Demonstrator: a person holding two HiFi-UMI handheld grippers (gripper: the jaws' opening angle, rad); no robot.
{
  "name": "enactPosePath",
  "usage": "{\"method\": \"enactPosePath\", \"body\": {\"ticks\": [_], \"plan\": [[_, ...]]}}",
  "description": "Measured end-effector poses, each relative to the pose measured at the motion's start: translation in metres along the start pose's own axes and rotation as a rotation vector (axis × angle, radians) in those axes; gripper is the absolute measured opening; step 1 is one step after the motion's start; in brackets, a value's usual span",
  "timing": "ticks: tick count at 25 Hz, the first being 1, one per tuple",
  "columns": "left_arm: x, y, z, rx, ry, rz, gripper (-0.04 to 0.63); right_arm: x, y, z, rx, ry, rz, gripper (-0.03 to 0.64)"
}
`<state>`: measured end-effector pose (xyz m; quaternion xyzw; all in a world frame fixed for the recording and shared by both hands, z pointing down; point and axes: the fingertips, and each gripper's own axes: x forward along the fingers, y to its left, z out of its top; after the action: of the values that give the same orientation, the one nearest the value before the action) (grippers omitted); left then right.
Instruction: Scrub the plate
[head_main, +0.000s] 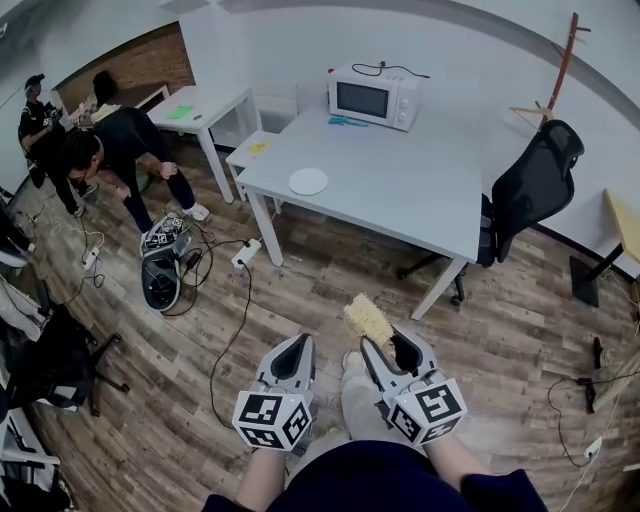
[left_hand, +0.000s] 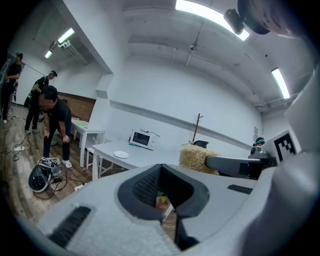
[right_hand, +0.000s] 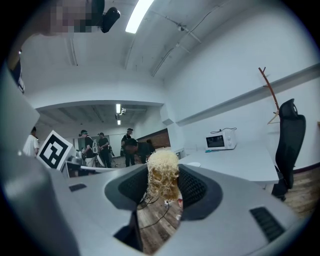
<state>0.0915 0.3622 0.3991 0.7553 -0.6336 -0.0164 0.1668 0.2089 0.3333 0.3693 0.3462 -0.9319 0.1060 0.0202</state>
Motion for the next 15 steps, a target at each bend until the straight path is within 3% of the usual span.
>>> {"method": "enactPosePath", "body": {"ticks": [7, 15], "plan": [[0.045, 0.043, 0.025, 0.010, -0.003, 0.027, 0.018, 0.072, -0.022, 0.010, 0.035, -0.007, 0.023, 0.181], [0.128, 0.092, 0.070, 0.032, -0.013, 0.056, 0.018, 0.160, -0.072, 0.047, 0.006, -0.030, 0.054, 0.181]]}}
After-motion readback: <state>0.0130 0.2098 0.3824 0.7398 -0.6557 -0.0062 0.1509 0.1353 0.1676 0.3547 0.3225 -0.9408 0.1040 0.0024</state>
